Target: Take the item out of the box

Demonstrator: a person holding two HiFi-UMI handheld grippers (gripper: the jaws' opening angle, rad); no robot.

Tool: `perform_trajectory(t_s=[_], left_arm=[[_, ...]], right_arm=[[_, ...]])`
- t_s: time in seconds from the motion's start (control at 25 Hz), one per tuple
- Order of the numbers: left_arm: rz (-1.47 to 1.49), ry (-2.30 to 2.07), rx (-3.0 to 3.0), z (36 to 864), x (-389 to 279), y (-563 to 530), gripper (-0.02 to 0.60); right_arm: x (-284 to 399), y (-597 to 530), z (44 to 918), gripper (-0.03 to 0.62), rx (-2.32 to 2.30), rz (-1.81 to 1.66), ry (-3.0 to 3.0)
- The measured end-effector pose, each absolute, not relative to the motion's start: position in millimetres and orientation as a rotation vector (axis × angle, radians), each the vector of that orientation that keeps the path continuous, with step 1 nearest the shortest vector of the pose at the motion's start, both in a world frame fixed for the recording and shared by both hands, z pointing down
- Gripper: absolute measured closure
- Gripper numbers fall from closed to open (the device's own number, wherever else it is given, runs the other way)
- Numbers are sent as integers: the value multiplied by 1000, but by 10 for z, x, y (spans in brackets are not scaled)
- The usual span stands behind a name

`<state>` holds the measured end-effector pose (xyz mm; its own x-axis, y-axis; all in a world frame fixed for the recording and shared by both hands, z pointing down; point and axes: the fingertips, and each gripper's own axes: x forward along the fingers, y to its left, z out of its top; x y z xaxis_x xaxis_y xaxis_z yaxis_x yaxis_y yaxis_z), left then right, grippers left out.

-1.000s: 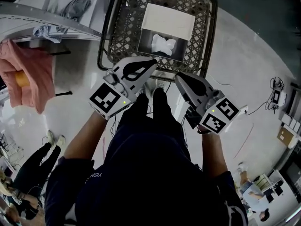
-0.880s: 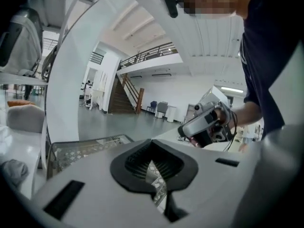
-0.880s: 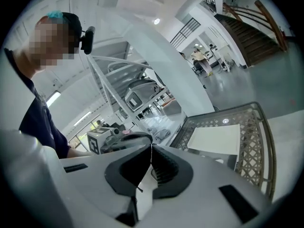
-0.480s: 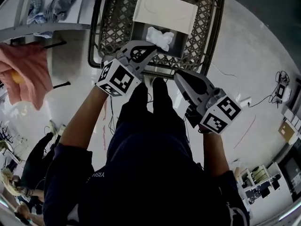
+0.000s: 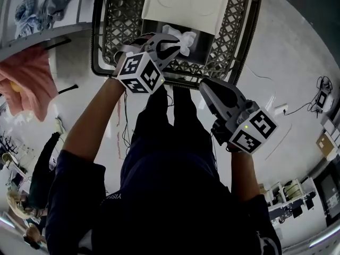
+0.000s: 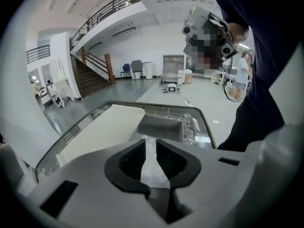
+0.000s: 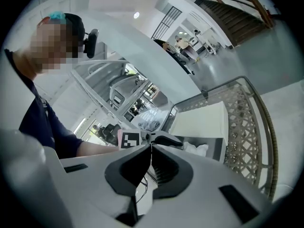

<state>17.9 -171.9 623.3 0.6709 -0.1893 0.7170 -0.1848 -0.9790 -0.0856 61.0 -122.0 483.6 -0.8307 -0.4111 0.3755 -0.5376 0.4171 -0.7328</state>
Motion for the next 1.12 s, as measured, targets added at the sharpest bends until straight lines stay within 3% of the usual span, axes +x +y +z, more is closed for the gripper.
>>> perform_trajectory(t_s=[0.36, 0.64, 1.12], left_arm=[[-1411, 87, -2652, 6593, 230, -1734, 474], [-1530, -4, -2541, 6789, 254, -1716, 474], [-1642, -9, -2494, 6947, 231, -1684, 544]], right_arm=[[611, -1263, 5038, 569, 821, 1443, -2510], [720, -1263, 5129, 568, 825, 1466, -2490], [809, -1214, 5155, 569, 838, 1477, -2478]])
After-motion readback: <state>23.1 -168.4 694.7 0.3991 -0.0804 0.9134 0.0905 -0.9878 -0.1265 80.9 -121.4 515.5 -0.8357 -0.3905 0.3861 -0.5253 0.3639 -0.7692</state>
